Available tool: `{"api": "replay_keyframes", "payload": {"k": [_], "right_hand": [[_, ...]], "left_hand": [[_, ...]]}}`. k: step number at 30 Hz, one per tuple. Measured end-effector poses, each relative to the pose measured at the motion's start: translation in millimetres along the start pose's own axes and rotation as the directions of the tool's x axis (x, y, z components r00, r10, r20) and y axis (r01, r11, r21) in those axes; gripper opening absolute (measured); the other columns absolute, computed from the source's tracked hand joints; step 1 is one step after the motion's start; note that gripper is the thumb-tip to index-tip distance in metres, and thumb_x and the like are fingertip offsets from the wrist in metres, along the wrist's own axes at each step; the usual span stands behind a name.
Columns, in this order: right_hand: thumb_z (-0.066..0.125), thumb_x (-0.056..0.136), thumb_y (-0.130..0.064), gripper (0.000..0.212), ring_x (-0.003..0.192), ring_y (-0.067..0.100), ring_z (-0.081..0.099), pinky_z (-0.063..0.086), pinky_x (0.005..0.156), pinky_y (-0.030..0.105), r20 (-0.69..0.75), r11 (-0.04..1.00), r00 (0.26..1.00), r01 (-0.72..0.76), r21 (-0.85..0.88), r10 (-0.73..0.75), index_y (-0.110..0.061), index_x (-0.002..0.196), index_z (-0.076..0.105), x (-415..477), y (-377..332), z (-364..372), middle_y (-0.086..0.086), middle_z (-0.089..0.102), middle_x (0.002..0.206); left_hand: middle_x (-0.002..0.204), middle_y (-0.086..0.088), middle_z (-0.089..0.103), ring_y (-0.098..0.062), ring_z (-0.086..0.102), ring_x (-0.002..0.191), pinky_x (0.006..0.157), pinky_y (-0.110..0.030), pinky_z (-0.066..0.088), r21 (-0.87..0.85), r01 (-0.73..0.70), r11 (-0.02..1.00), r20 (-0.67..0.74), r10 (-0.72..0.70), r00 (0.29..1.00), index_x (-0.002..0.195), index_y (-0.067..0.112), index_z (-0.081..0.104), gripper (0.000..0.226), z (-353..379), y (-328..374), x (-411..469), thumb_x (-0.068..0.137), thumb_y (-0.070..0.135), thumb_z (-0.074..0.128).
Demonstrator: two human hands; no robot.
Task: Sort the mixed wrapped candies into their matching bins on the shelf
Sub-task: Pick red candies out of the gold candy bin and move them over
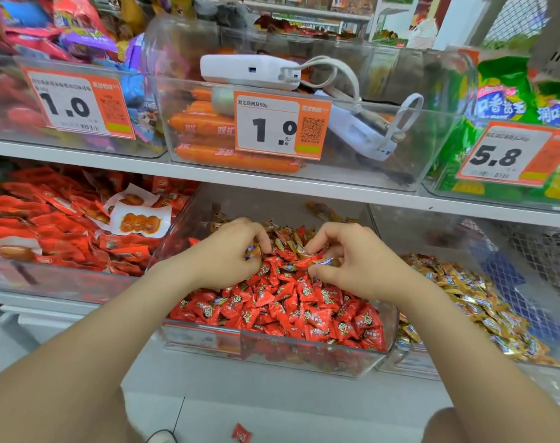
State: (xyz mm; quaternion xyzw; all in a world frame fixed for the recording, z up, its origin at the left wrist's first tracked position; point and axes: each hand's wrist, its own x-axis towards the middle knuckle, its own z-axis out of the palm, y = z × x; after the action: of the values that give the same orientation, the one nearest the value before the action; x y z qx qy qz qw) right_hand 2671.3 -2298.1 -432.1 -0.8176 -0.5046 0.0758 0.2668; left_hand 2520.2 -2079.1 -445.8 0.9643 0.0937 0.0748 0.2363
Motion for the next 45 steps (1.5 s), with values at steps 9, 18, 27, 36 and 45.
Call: {"api": "replay_keyframes", "payload": {"k": [9, 18, 27, 36, 45], "right_hand": [[0.064, 0.103, -0.043, 0.022, 0.065, 0.005, 0.056, 0.036, 0.061, 0.016, 0.155, 0.999, 0.987, 0.040, -0.033, -0.034, -0.036, 0.123, 0.064, -4.9, -16.7, 8.5, -0.003, 0.065, 0.080], [0.051, 0.111, -0.024, 0.027, 0.058, 0.002, 0.056, 0.042, 0.057, 0.017, 0.179, 0.992, 0.982, -0.076, 0.098, 0.058, -0.035, 0.132, 0.061, -7.0, -18.7, 4.2, -0.005, 0.069, 0.076], [0.054, 0.108, -0.018, 0.023, 0.052, 0.010, 0.065, 0.056, 0.056, 0.028, -0.092, 0.987, 0.990, -0.094, 0.129, 0.106, -0.022, 0.106, 0.076, -1.4, -26.1, 7.7, -0.007, 0.068, 0.063], [0.064, 0.098, -0.034, 0.018, 0.059, 0.008, 0.062, 0.059, 0.081, 0.035, -0.296, 0.970, 0.949, -0.164, -0.180, 0.105, -0.027, 0.104, 0.079, 13.9, -9.4, 6.7, -0.009, 0.059, 0.049], [0.060, 0.100, -0.058, 0.052, 0.122, 0.036, 0.065, 0.055, 0.094, 0.047, -0.018, 0.898, 0.988, -0.146, -0.415, 0.152, -0.035, 0.146, 0.056, 24.6, -16.1, 21.9, 0.006, 0.069, 0.132]], "left_hand": [[0.069, -0.004, 0.056, -0.008, 0.052, 0.048, 0.052, -0.024, 0.043, -0.347, 0.201, 0.916, 0.011, -0.210, 0.978, 0.085, 0.013, 0.056, 0.023, -10.7, 12.7, -6.2, 0.083, -0.010, 0.054], [0.055, -0.007, 0.056, -0.022, 0.051, 0.053, 0.059, -0.034, 0.045, -0.491, 0.266, 0.830, -0.143, -0.377, 0.915, 0.060, 0.015, 0.070, 0.026, -22.3, 6.1, -11.0, 0.075, 0.021, 0.049], [0.074, 0.003, 0.068, -0.002, 0.064, 0.064, 0.057, -0.023, 0.045, -0.048, 0.145, 0.988, -0.090, -0.148, 0.985, 0.104, 0.033, 0.063, 0.023, -18.7, -0.9, -24.3, 0.091, 0.047, 0.077], [0.142, 0.003, 0.037, -0.021, 0.056, 0.120, 0.106, -0.037, 0.046, 0.193, 0.053, 0.980, 0.195, -0.091, 0.977, 0.158, 0.023, 0.040, 0.062, -1.9, -1.7, -19.1, 0.103, 0.029, 0.066], [0.112, 0.005, 0.052, -0.017, 0.050, 0.105, 0.087, -0.032, 0.043, 0.205, 0.029, 0.978, 0.158, -0.063, 0.985, 0.114, 0.022, 0.059, 0.031, -3.3, -8.5, -6.8, 0.093, 0.033, 0.078]]}}
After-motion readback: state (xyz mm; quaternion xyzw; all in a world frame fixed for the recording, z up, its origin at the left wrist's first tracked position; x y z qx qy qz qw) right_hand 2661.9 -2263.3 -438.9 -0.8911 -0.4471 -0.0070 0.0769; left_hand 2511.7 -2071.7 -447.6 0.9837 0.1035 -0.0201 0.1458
